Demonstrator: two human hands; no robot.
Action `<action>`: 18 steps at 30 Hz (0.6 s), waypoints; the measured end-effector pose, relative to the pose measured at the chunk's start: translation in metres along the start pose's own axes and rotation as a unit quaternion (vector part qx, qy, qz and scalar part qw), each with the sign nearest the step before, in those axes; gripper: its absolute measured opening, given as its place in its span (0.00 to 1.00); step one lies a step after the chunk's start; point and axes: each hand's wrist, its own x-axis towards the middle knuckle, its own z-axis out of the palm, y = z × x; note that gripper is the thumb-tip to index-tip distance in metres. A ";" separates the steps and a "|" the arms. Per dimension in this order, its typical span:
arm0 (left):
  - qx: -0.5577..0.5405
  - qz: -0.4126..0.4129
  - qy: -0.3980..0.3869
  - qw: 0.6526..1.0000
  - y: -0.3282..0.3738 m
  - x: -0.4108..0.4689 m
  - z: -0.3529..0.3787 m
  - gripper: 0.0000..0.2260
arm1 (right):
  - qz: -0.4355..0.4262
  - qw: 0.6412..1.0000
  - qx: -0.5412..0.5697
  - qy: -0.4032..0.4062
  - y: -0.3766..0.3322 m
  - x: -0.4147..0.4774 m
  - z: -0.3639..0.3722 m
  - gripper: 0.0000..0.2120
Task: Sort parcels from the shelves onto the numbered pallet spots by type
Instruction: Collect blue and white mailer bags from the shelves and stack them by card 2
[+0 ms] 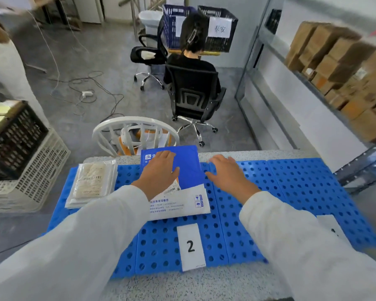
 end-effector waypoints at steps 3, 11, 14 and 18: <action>0.031 0.044 0.016 0.998 0.022 -0.001 -0.025 0.25 | 0.020 0.995 -0.092 0.033 0.001 -0.024 -0.026 0.20; 0.042 0.184 0.035 0.981 0.114 -0.025 -0.065 0.28 | 0.111 0.988 -0.082 0.071 0.041 -0.121 -0.090 0.28; 0.041 0.237 0.025 0.970 0.154 -0.042 -0.063 0.29 | 0.157 0.983 -0.035 0.094 0.058 -0.167 -0.103 0.29; 0.043 0.297 0.000 0.954 0.213 -0.080 -0.050 0.30 | 0.222 0.966 0.015 0.131 0.069 -0.250 -0.106 0.33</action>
